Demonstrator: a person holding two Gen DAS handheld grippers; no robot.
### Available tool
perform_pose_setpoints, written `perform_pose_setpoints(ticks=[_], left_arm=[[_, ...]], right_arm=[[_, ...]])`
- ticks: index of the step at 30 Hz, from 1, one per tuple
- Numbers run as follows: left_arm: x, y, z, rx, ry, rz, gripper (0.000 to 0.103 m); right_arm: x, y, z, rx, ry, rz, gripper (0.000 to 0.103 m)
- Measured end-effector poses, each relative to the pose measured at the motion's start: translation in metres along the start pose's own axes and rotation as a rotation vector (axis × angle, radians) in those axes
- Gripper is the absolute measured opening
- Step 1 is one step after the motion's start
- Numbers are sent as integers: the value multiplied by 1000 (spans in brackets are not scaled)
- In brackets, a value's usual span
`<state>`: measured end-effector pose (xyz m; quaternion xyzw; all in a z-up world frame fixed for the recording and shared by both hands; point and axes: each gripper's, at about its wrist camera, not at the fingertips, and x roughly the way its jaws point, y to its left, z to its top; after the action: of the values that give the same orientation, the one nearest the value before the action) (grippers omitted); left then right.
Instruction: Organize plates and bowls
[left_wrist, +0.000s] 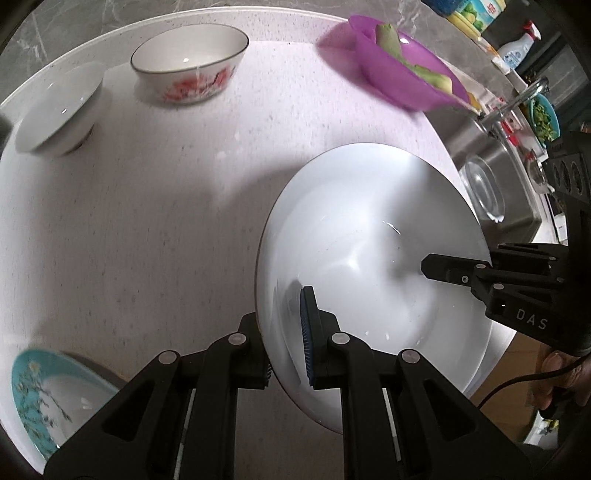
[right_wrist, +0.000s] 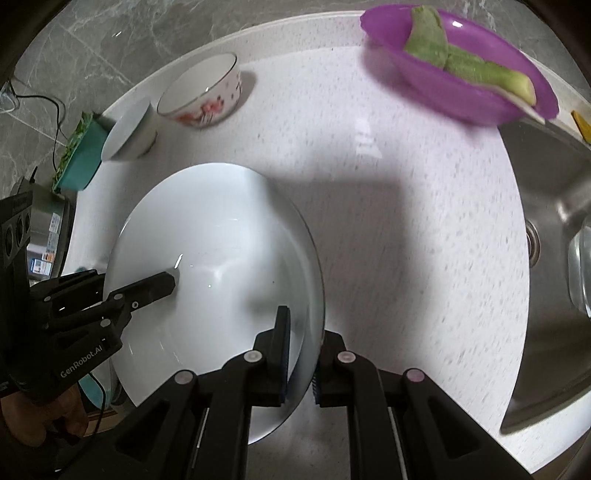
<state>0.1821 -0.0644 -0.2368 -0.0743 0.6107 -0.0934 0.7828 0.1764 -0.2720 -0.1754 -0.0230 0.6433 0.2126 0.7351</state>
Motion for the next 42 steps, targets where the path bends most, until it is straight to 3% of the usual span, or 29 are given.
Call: perform_pose_setpoints(ticks=[8,21,33,35,36,37,38,39,40,42], left_arm=[[3,2,-35,24,14,33,11],[26,-10,-37,40,14,51,11],[21,-2,-40,2,-17,60,14],[13,-1,-38,-3,-36,54,22],[8,0,-38,-7,-45,50,36],[2,0,-37,-10,-56,42,60],[-4,1,-37,-12,-68,34,71],[-12,1,-36,-12,-81,26,82],[-21,3,-35,-13,-89,16,83],[-39,10,-32,-26,-102,-6,89]], right_arm=[[6,5,-31,10,-3,3,12],[15,2,-54,28,-14,6,11],[15,3,-58,18,-32,14,15],[15,3,-57,20,-30,19,17],[14,3,-57,22,-28,22,19],[11,4,-57,22,-32,28,23],[6,4,-56,22,-40,32,27],[-1,4,-54,19,-52,30,39],[-6,4,-52,18,-62,24,53],[-19,2,-47,16,-82,16,61]])
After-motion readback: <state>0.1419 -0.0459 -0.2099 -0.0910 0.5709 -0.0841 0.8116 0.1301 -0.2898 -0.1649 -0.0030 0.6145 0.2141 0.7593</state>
